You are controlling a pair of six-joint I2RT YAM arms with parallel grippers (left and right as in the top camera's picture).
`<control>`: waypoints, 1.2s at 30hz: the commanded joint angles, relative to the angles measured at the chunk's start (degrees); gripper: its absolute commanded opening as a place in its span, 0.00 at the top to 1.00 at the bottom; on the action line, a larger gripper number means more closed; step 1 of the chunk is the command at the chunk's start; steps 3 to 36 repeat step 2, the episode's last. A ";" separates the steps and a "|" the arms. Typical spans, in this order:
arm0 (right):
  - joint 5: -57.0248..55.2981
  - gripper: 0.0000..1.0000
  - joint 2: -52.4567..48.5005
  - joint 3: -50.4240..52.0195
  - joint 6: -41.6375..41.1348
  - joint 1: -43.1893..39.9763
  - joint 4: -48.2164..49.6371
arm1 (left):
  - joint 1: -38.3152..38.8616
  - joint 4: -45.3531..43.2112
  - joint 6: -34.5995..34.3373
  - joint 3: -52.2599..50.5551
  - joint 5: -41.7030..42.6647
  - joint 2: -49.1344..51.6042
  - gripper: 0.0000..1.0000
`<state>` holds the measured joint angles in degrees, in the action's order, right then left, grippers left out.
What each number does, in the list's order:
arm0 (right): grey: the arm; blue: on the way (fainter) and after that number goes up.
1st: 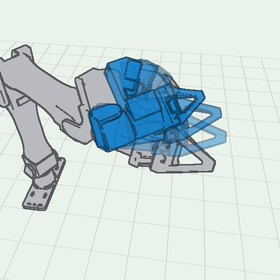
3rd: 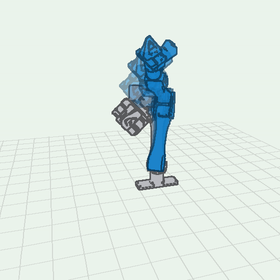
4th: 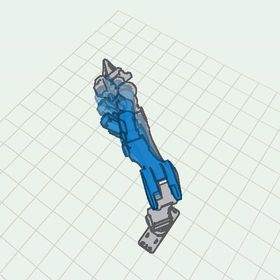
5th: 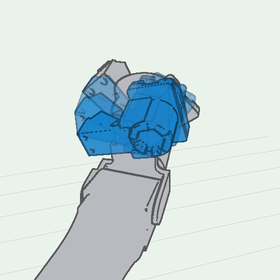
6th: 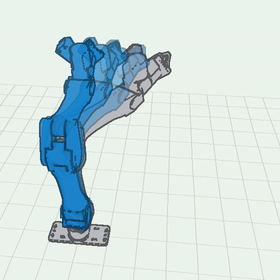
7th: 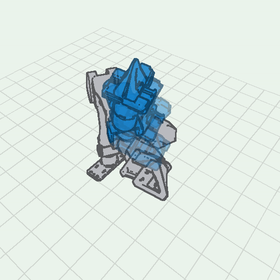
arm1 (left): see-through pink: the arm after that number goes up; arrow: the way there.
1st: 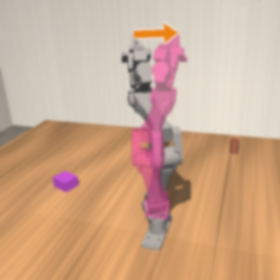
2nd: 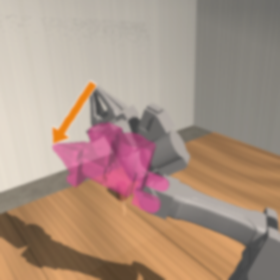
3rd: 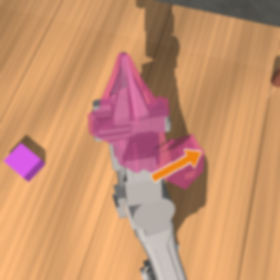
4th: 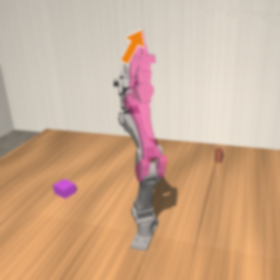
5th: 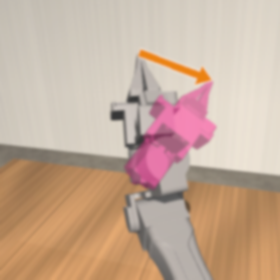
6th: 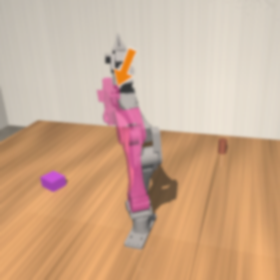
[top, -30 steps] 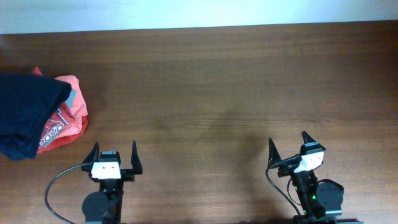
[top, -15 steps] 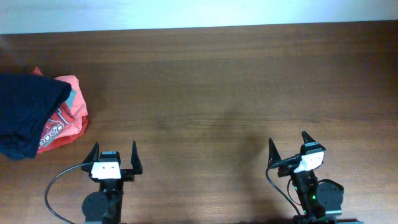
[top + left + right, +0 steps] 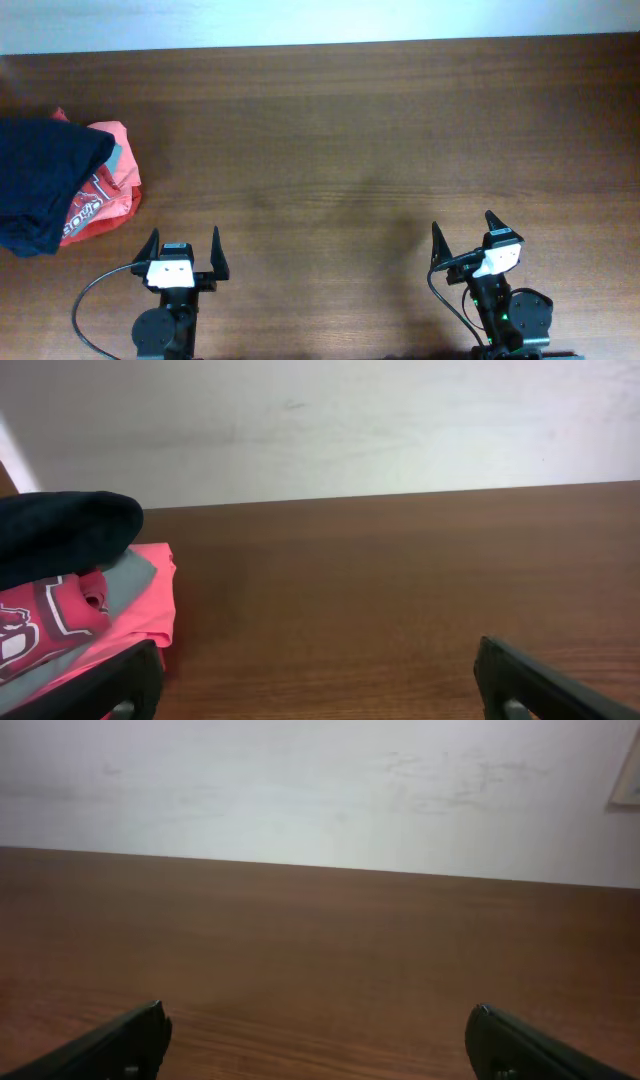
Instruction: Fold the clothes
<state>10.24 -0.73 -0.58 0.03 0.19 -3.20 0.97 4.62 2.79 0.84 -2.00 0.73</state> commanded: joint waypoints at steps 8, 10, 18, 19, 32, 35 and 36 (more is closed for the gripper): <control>0.72 0.01 0.37 0.26 -0.35 -0.20 -0.28 | -0.28 -0.04 0.48 -0.31 -0.61 -0.39 0.01; 0.72 0.01 0.37 0.26 -0.35 -0.20 -0.28 | -0.28 -0.04 0.48 -0.31 -0.61 -0.39 0.01; 0.72 0.01 0.37 0.26 -0.35 -0.20 -0.28 | -0.28 -0.04 0.48 -0.31 -0.61 -0.39 0.01; 0.72 0.01 0.37 0.26 -0.35 -0.20 -0.28 | -0.28 -0.04 0.48 -0.31 -0.61 -0.39 0.01; 0.72 0.01 0.37 0.26 -0.35 -0.20 -0.28 | -0.28 -0.04 0.48 -0.31 -0.61 -0.39 0.01; 0.72 0.01 0.37 0.26 -0.35 -0.20 -0.28 | -0.28 -0.04 0.48 -0.31 -0.61 -0.39 0.01; 0.72 0.01 0.37 0.26 -0.35 -0.20 -0.28 | -0.28 -0.04 0.48 -0.31 -0.61 -0.39 0.01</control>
